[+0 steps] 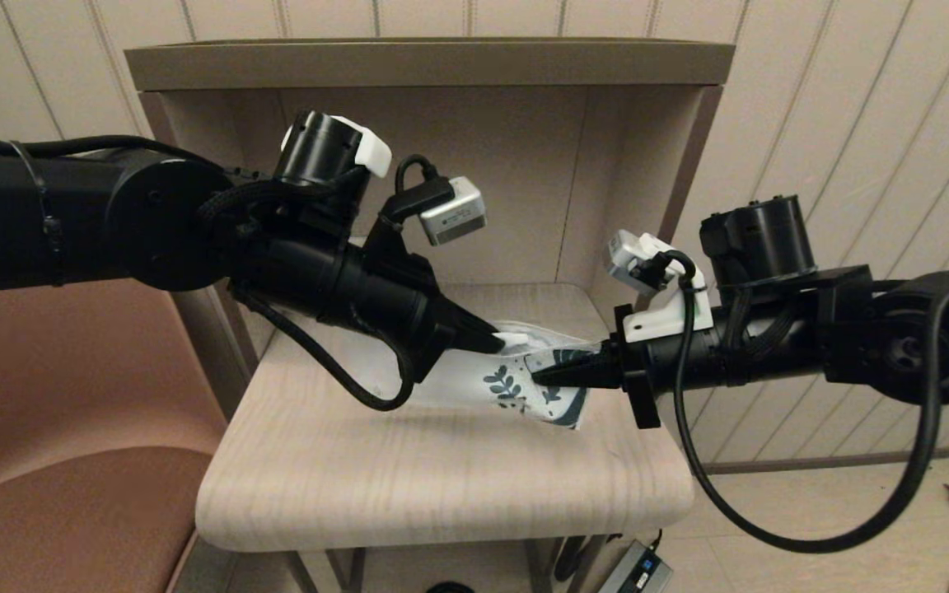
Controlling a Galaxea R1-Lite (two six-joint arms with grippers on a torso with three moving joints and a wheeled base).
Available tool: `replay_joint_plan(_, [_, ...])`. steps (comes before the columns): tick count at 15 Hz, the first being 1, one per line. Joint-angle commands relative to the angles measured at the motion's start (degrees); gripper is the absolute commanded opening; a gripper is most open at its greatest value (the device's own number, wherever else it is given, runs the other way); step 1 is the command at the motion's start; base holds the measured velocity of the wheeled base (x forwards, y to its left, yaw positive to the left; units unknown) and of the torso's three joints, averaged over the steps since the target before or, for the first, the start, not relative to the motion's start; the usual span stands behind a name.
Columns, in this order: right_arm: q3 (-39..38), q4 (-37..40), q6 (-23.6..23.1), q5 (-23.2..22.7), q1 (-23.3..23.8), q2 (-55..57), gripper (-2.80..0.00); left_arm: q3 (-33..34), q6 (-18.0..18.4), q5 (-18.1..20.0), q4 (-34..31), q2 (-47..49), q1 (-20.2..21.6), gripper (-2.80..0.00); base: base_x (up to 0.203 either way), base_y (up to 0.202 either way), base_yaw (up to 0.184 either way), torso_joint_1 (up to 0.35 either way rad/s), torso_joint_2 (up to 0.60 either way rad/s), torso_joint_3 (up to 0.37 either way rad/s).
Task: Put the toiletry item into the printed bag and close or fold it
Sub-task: Place the toothpaste in the storage bag
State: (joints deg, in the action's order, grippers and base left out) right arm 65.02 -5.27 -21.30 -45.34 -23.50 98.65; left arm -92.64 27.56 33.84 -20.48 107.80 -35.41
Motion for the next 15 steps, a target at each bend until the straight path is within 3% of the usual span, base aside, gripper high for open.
replay_joint_plan(1, [-0.2,0.0,-0.1,-0.3,-0.4,-0.7,-2.80,0.0,0.2,-0.8,0.0,0.1,0.1,-2.80,0.000,0.000,0.000,0.000,0.00,0.000])
replay_joint_plan(15, [-1.6,-0.4,-0.1,-0.3,-2.1,-3.2,-2.80,-0.7,0.0,-1.1,0.0,0.5,0.0,-2.80,0.000,0.000,0.000,0.000,0.00,0.000])
